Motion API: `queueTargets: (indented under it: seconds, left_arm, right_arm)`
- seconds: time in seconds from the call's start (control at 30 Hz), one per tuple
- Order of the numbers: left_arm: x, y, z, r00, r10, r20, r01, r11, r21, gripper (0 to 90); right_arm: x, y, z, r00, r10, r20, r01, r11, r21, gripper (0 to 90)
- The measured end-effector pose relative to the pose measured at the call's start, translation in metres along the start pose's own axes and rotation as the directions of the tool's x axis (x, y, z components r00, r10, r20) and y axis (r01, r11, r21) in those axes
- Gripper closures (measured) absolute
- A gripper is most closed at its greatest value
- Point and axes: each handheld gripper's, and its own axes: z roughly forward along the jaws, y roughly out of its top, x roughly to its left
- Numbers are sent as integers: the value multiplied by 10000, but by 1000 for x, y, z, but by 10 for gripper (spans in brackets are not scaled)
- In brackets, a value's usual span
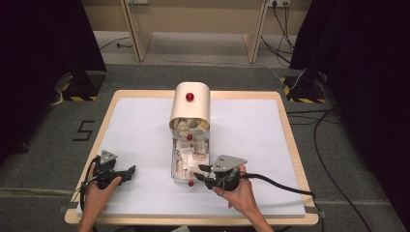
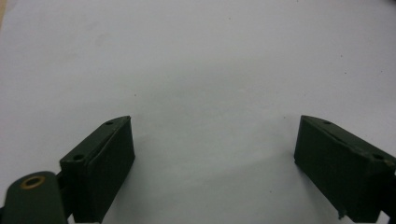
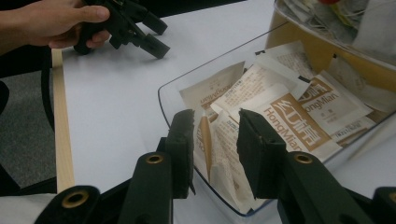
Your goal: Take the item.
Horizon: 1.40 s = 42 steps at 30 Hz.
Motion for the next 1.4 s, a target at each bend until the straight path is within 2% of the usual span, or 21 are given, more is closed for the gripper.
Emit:
queueTargets:
  seconds: [0.13,0.43,0.63,0.8,0.83,1.1,1.4]
  left_arm:
    - [0,0,0,10000,2,2,-2,10000,7,112]
    - [0,0,0,10000,2,2,-2,10000,3,112]
    - [0,0,0,10000,2,0,-2,10000,6,112]
    - [0,0,0,10000,14,3,-14,10000,19,113]
    - [0,0,0,10000,-4,2,4,10000,0,113]
    - [0,0,0,10000,-2,2,2,10000,3,113]
    - [0,0,0,10000,16,-1,-16,10000,14,112]
  right_arm:
    - [-1,-3,7,9999,109,35,-109,9998,190,673]
    - [-5,-5,19,9995,258,-186,-253,9994,232,739]
    - [-4,-8,25,9999,32,-158,-26,9993,381,820]
    - [-5,-6,21,9998,-95,-173,99,9996,250,856]
    - [-4,-5,21,9999,9,-132,-6,9998,218,859]
    - [-4,3,10,10000,-41,-57,39,9997,-246,869]
    - [-10,14,-9,9997,-61,256,82,9968,-801,870]
